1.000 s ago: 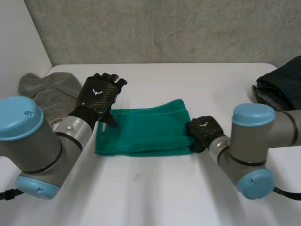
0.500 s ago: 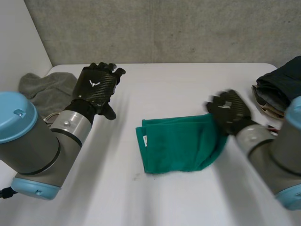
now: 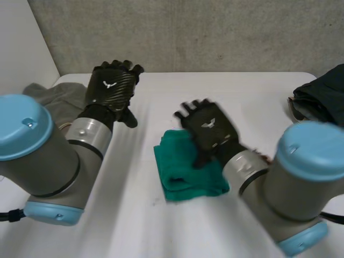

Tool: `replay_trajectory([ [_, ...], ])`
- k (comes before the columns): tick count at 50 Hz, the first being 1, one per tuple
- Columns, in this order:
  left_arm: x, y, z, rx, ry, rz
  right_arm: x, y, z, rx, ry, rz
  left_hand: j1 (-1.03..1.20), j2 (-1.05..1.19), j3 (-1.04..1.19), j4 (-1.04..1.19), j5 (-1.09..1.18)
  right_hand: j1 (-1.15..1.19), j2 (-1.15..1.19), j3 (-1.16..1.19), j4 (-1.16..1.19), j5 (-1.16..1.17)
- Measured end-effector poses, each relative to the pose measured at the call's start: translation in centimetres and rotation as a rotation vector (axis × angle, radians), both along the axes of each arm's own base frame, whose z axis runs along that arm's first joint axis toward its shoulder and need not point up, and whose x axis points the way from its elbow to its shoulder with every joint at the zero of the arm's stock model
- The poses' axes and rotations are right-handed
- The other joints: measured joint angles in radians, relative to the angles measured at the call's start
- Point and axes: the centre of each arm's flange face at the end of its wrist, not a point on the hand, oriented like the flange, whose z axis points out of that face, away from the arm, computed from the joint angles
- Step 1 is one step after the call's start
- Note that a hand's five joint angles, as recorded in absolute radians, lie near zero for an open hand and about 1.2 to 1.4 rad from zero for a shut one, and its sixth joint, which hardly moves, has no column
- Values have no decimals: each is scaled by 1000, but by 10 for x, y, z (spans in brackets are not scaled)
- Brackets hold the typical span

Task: Fold the laundry.

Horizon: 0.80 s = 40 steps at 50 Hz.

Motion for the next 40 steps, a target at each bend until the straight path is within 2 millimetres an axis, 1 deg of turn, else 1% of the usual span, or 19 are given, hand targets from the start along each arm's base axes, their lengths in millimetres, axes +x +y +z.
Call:
replay_trajectory([
  [3, -14, 7, -2, 32, 18, -31, -15, -16, 10, 109, -58, -70, 0, 0, 0, 0, 0, 0, 0, 0, 0, 0],
  [5, -23, 12, -7, 65, 20, -48, -22, -26, 11, 179, -66, -103, 0, 0, 0, 0, 0, 0, 0, 0, 0, 0],
  [6, -23, 12, -7, 65, 20, -48, -22, -26, 11, 179, -66, -103, 0, 0, 0, 0, 0, 0, 0, 0, 0, 0],
  [8, -38, 19, -19, 125, 13, -70, -29, -41, 5, 280, -47, -146, 0, 0, 0, 0, 0, 0, 0, 0, 0, 0],
  [10, -45, 21, -27, 154, 5, -77, -31, -44, 3, 306, -36, -155, 0, 0, 0, 0, 0, 0, 0, 0, 0, 0],
  [11, -51, 23, -35, 183, -6, -83, -32, -51, -3, 351, -13, -170, 0, 0, 0, 0, 0, 0, 0, 0, 0, 0],
  [15, -65, 26, -64, 261, -58, -90, -30, -60, -17, 413, 38, -173, 0, 0, 0, 0, 0, 0, 0, 0, 0, 0],
  [16, -66, 27, -68, 270, -66, -90, -30, -61, -20, 419, 46, -171, 0, 0, 0, 0, 0, 0, 0, 0, 0, 0],
  [19, -68, 27, -87, 317, -115, -81, -27, -62, -27, 430, 71, -161, 0, 0, 0, 0, 0, 0, 0, 0, 0, 0],
  [21, -66, 27, -101, 354, -169, -63, -24, -63, -39, 431, 110, -144, 0, 0, 0, 0, 0, 0, 0, 0, 0, 0],
  [23, -63, 27, -110, 373, -215, -48, -23, -64, -45, 428, 133, -136, 0, 0, 0, 0, 0, 0, 0, 0, 0, 0],
  [25, -60, 27, -118, 383, -271, -34, -21, -66, -55, 418, 175, -127, 0, 0, 0, 0, 0, 0, 0, 0, 0, 0],
  [28, -58, 28, -124, 376, -339, -28, -20, -67, -65, 406, 219, -119, 0, 0, 0, 0, 0, 0, 0, 0, 0, 0],
  [32, -56, 29, -126, 352, -409, -32, -20, -70, -74, 383, 272, -110, 0, 0, 0, 0, 0, -18, 0, 0, 0, 0],
  [34, -56, 29, -125, 345, -418, -34, -20, -71, -75, 373, 283, -111, 0, 0, 0, 0, 0, -24, 0, 0, 0, 0],
  [37, -57, 29, -119, 323, -406, -40, -19, -71, -70, 345, 279, -118, 0, 0, 0, -1, 0, -24, 0, 0, 0, 0],
  [39, -59, 28, -108, 301, -375, -41, -18, -71, -62, 322, 256, -124, 0, -2, -5, -2, -5, -24, 0, 0, 0, 0],
  [40, -60, 27, -99, 281, -345, -42, -18, -71, -56, 309, 237, -128, 0, -2, -5, -2, -10, -24, 0, 0, 0, 0],
])
